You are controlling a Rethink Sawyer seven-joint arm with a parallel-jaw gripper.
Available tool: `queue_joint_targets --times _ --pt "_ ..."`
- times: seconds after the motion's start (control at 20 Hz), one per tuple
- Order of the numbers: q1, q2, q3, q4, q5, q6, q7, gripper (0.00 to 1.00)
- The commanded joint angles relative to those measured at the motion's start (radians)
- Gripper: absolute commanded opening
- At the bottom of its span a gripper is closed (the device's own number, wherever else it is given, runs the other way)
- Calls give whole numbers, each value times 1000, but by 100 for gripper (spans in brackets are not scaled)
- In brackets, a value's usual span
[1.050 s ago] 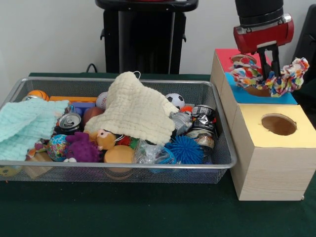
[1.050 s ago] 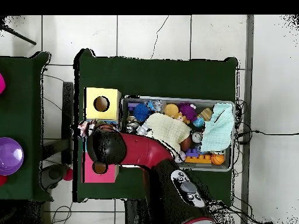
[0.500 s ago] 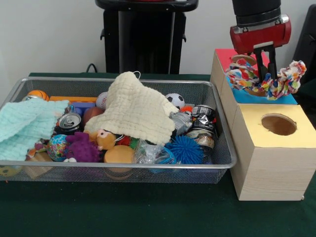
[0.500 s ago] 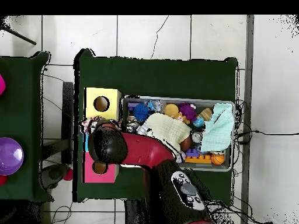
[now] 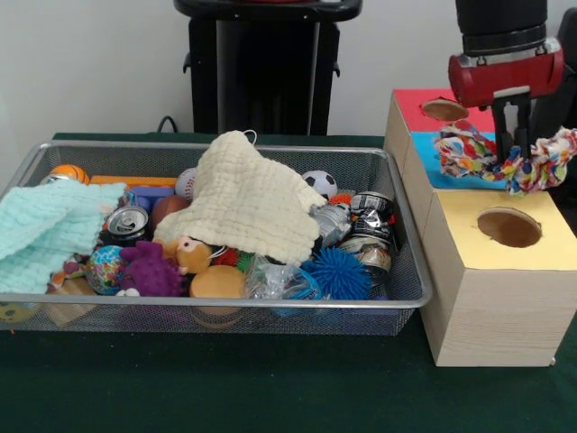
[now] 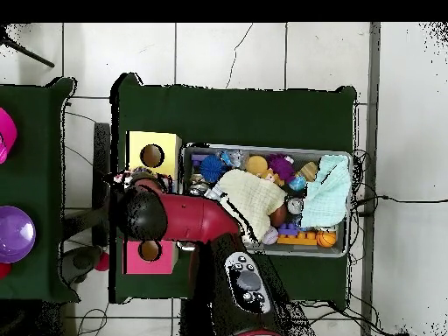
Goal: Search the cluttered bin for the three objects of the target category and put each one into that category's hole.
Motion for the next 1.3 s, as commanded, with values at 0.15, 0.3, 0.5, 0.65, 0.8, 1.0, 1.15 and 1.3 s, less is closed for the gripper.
queue_joint_targets --times 0.15,0.3,0.5,0.65,0.8,1.0,1.15,1.3 --pt "107 107 -175 -177 40 -11 222 0" --pt "156 148 -232 -224 47 -1 231 0" --pt "204 189 -303 -285 32 42 216 0" --pt "224 216 -346 -325 13 70 193 0" --pt "228 228 -365 -342 6 80 181 0" --pt "236 241 -389 -361 -11 94 161 0" --pt "236 241 -397 -370 -21 105 145 0" --pt "234 225 -404 -373 -21 126 141 0"
